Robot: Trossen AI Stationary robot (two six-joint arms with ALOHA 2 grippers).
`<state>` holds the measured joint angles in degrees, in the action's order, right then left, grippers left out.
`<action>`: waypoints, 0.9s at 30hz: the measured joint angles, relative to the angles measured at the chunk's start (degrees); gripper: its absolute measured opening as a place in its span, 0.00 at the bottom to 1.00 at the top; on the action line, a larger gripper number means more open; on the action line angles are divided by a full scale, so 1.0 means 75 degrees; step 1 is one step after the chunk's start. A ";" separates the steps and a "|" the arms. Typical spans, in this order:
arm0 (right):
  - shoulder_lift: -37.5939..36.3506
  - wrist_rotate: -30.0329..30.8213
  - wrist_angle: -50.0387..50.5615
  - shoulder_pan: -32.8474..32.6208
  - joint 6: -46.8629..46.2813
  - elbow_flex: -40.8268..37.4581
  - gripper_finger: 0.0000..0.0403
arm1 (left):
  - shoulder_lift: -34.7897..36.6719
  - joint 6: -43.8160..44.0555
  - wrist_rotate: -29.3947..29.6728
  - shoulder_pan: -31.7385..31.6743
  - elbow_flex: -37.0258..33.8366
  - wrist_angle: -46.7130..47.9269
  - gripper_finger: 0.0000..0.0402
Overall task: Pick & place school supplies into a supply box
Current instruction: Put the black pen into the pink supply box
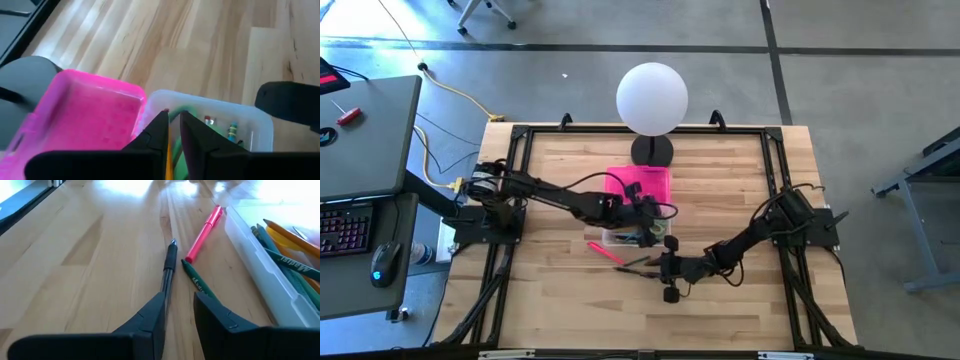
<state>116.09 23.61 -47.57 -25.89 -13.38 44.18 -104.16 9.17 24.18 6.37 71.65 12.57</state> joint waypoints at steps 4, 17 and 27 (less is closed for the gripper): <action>0.0051 0.0005 -0.0055 -0.0009 -0.0223 0.0001 0.21 | 0.0003 0.0003 0.0146 0.0003 0.0511 0.0723 0.18; 0.0920 0.0421 0.0669 -0.0225 -0.0011 0.0941 0.21 | 0.0087 0.0599 0.2126 0.1137 0.4056 0.6236 0.05; 0.2069 0.1371 -0.0121 -0.0343 -0.0513 0.0936 0.20 | 0.0082 0.3756 0.3869 0.3315 0.7009 1.0159 0.14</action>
<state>131.61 33.89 -48.47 -28.47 -17.23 51.20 -103.55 37.34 53.20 31.24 124.22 88.77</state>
